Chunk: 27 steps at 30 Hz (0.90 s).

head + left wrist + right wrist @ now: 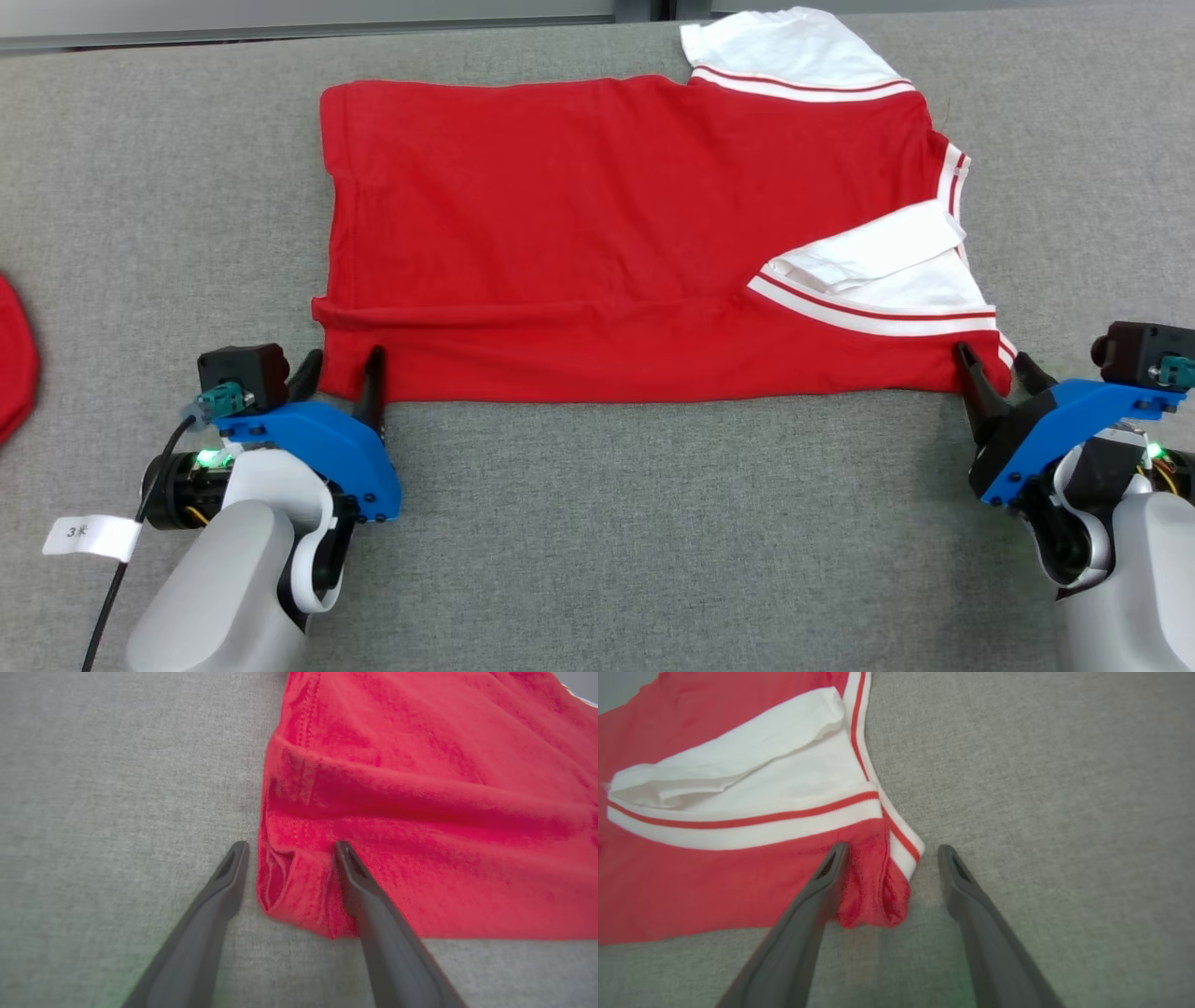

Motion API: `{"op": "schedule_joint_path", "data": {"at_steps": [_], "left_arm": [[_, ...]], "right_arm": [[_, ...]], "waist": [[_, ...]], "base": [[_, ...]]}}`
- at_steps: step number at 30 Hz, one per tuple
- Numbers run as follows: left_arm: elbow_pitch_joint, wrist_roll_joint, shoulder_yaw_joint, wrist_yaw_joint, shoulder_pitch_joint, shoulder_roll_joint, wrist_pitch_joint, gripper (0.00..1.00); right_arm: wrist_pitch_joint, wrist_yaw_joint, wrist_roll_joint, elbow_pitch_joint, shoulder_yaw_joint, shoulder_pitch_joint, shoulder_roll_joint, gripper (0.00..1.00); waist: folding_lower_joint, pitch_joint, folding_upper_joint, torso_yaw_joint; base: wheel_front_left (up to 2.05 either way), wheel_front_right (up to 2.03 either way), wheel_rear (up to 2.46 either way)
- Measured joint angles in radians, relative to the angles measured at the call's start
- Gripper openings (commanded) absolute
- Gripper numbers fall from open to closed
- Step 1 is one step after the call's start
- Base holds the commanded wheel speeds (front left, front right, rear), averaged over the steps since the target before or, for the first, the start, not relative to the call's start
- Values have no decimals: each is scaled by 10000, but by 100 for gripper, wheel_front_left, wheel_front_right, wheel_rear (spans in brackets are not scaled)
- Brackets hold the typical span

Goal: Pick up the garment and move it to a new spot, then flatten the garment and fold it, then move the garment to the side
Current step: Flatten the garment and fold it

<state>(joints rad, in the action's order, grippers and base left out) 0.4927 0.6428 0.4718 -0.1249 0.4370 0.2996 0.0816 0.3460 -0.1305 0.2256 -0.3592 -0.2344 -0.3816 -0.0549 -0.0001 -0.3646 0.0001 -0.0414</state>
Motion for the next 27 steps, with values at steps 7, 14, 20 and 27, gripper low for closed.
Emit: {"op": "schedule_joint_path", "data": {"at_steps": [7, 14, 20, 27], "left_arm": [[401, 449, 2, 454, 82, -251, 79, 0], [-176, 800, -159, 568, -852, 82, -46, 0], [-1812, 1091, -230, 295, -2052, 830, 809, 0], [-3267, 1411, -278, -445, -3626, 1300, 1549, 3]], "right_arm": [[-209, 2, 341, 6, 445, 84, 29, 0], [92, -2, 591, 1488, 255, 1208, -21, 0], [1383, -6, 871, 3522, -67, 3055, 38, 0], [1733, -4, 1877, 4169, -58, 4335, 61, 0]], "waist": [[1, 245, 0, 142], [2, 928, 0, 210], [1, 1440, 0, 167], [1, 1584, 0, 68]], "base": [[0, 0, 0], [0, 0, 0], [0, 0, 0], [0, 0, 0]]}}
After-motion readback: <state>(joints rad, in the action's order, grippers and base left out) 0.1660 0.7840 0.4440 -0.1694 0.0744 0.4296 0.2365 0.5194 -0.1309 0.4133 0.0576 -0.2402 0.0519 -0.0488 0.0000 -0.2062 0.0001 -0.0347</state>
